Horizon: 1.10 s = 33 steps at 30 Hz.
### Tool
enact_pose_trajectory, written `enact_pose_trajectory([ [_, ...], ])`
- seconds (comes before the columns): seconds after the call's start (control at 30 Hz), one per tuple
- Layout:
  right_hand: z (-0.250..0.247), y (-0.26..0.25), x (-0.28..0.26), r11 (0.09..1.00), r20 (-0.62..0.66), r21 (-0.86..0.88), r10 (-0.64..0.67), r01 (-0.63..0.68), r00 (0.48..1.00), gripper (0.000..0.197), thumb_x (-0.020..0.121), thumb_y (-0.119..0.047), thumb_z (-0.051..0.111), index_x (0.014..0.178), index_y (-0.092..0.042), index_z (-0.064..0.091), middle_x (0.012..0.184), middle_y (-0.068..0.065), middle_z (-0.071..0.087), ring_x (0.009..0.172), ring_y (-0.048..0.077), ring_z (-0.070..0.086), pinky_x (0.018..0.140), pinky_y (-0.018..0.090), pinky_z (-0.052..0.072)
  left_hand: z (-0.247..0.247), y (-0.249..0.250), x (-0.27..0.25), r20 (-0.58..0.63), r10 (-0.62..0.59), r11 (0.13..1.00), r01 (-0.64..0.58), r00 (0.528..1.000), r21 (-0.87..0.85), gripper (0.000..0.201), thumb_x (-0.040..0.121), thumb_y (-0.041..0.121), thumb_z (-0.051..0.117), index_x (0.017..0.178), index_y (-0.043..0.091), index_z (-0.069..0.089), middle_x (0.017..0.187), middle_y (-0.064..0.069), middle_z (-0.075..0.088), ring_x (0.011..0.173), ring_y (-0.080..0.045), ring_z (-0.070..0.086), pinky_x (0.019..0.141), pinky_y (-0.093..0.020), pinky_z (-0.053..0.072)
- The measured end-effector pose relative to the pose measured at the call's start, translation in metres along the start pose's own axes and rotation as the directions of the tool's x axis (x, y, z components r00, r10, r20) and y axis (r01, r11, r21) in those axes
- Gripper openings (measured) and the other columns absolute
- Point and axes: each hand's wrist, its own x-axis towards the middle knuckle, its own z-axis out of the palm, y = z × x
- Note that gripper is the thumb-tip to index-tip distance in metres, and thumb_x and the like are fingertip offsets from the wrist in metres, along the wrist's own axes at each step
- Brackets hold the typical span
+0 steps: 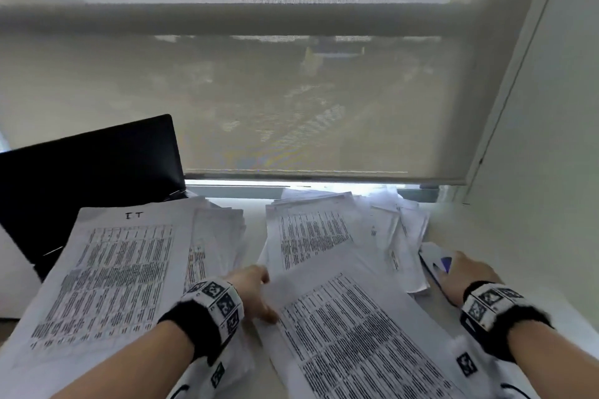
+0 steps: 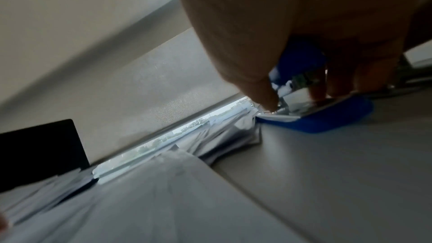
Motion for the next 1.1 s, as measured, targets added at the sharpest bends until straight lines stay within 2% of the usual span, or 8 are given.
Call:
enact_pose_trajectory([
  [0.2,0.006,0.006,0.007,0.960,-0.083,0.272,-0.049,0.070,0.995,0.034,0.090,-0.028,0.057,0.112,-0.002,0.054,0.116,0.022,0.062,0.107,0.036,0.059,0.088,0.035,0.045,-0.006,-0.010,0.002,-0.176,0.018,0.977,-0.054,0.984,-0.207,0.024,0.077,0.030,0.081,0.090,0.027,0.061,0.082,0.004,0.057,0.078,-0.015,0.055,0.071,-0.017,0.041],
  [0.27,0.007,0.010,0.006,0.931,-0.139,0.347,-0.066,0.111,0.988,0.034,0.089,-0.025,0.060,0.113,-0.001,0.056,0.113,0.024,0.062,0.105,0.037,0.059,0.087,0.035,0.044,-0.005,-0.009,0.001,-0.183,0.011,0.974,-0.052,0.983,-0.221,0.020,0.077,0.030,0.080,0.083,0.027,0.061,0.085,0.005,0.060,0.082,-0.014,0.056,0.074,-0.017,0.043],
  [0.4,0.001,0.017,-0.004,0.875,-0.189,0.434,-0.142,0.212,0.972,0.029,0.085,-0.027,0.066,0.103,-0.004,0.062,0.100,0.016,0.064,0.095,0.034,0.060,0.081,0.032,0.044,0.002,-0.001,0.002,-0.069,-0.037,0.970,0.019,0.997,-0.244,0.062,0.072,0.040,0.083,0.123,0.017,0.056,0.115,-0.002,0.060,0.097,-0.016,0.057,0.092,-0.023,0.047],
  [0.53,-0.007,0.022,-0.016,0.828,-0.230,0.493,-0.172,0.267,0.958,0.022,0.085,-0.026,0.068,0.097,-0.009,0.062,0.094,0.013,0.064,0.090,0.031,0.061,0.079,0.031,0.044,0.010,0.007,0.001,-0.036,-0.059,0.996,0.057,0.998,-0.075,0.081,0.063,0.046,0.087,0.130,0.025,0.047,0.119,0.000,0.058,0.106,-0.018,0.058,0.096,-0.028,0.047],
  [0.77,-0.040,0.013,-0.051,0.557,-0.259,0.784,-0.107,0.274,0.960,0.009,0.082,-0.009,0.070,0.087,-0.003,0.065,0.063,0.003,0.056,0.047,0.013,0.051,0.042,0.020,0.038,0.008,0.022,-0.014,-0.092,0.136,0.986,-0.144,0.986,-0.089,0.017,0.077,0.033,0.073,0.088,0.020,0.070,0.080,0.004,0.065,0.079,-0.013,0.063,0.069,-0.023,0.048],
  [0.9,-0.053,0.000,-0.077,0.619,-0.267,0.687,-0.274,0.382,0.924,0.015,0.081,-0.016,0.071,0.092,-0.011,0.063,0.073,0.000,0.062,0.058,0.011,0.054,0.043,0.011,0.039,0.013,0.046,-0.026,-0.119,0.264,0.936,-0.284,0.957,-0.206,0.011,0.080,0.024,0.072,0.074,0.022,0.064,0.072,0.007,0.062,0.067,-0.005,0.054,0.065,-0.021,0.046],
  [1.0,-0.043,-0.007,-0.098,0.770,-0.137,0.397,-0.488,0.500,0.862,0.021,0.087,-0.031,0.065,0.104,-0.021,0.057,0.091,-0.001,0.064,0.069,0.004,0.055,0.059,0.010,0.042,0.025,0.067,-0.033,-0.186,0.270,0.908,-0.314,0.945,-0.277,0.024,0.079,0.017,0.073,0.102,0.019,0.066,0.088,0.002,0.065,0.078,-0.011,0.057,0.070,-0.020,0.048],
  [1.1,-0.015,-0.010,-0.111,0.775,-0.023,0.303,-0.576,0.554,0.817,0.028,0.089,-0.036,0.062,0.112,-0.022,0.054,0.089,-0.008,0.058,0.073,0.004,0.053,0.063,0.013,0.038,0.033,0.072,-0.038,-0.218,0.202,0.913,-0.264,0.955,-0.312,0.048,0.078,0.025,0.079,0.120,0.022,0.054,0.105,0.005,0.061,0.089,-0.013,0.056,0.081,-0.020,0.045],
])
